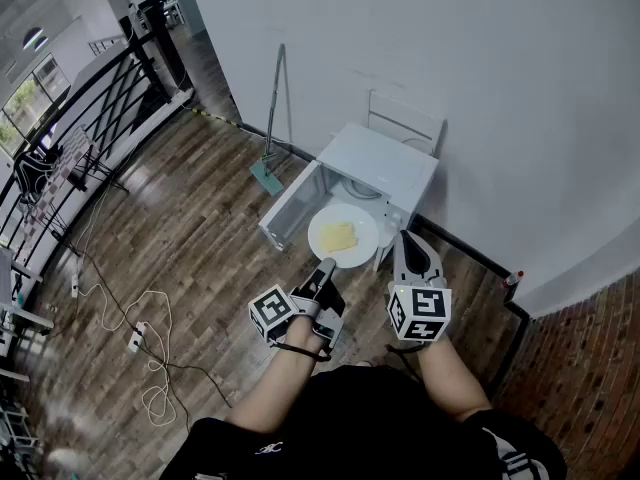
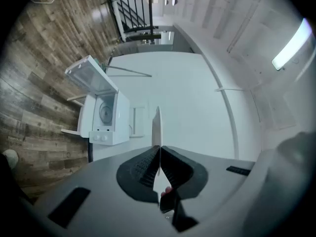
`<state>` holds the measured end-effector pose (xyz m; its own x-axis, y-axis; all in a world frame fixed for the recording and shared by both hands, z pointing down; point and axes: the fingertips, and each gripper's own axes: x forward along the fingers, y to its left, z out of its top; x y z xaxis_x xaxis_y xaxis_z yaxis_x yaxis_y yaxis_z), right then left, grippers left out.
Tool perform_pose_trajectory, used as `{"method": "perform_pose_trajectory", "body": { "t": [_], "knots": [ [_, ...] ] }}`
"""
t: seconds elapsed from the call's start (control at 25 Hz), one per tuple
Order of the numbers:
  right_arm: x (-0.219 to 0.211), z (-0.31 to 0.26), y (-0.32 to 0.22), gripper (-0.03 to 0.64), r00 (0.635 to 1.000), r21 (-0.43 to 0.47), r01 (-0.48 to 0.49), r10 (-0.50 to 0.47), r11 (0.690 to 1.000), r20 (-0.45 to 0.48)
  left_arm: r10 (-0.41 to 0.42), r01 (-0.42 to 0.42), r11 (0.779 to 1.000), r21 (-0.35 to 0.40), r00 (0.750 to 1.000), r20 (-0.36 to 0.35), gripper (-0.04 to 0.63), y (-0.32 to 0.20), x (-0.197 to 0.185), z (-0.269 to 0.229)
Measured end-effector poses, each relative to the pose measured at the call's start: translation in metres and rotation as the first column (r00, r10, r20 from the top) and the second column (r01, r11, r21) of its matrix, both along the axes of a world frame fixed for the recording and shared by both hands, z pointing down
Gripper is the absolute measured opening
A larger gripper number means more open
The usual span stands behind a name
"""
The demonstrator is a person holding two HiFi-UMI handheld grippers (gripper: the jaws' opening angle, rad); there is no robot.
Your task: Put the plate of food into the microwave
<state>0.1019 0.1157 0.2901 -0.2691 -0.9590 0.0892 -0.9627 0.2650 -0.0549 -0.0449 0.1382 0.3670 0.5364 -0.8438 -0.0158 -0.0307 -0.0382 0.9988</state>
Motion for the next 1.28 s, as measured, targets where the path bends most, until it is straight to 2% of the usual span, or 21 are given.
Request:
{"method": "perform_pose_trajectory", "body": {
  "t": [0.12,0.36,0.56,0.96,1.28],
  "knots": [
    [-0.001,-0.007,0.004,0.011,1.0,0.011,-0.004,0.004,1.0,0.028,0.012,-0.012,1.0,0.005,1.0,0.023,0.008,0.001,-0.002,-0.004],
    [0.001,-0.007,0.011,0.011,0.999,0.011,-0.033,0.033,0.999,0.035,0.026,-0.026,0.999,0.025,1.0,-0.001,0.008,0.005,0.002,-0.016],
    [-0.002,0.0,0.01,0.011,0.999,-0.005,-0.029,0.029,1.0,0.045,0.031,-0.03,0.999,0.014,0.999,-0.018,0.008,0.004,-0.001,-0.01],
    [-0.006,0.01,0.005,0.011,0.998,-0.038,-0.026,0.028,0.999,0.06,0.006,-0.006,1.0,-0.008,1.0,-0.023,0.008,-0.004,-0.012,-0.004],
    [0.015,0.016,-0.008,0.011,0.999,-0.037,-0.001,0.003,0.999,0.055,-0.021,0.021,1.0,0.012,1.0,-0.019,0.008,-0.017,0.007,-0.003]
  ]
}}
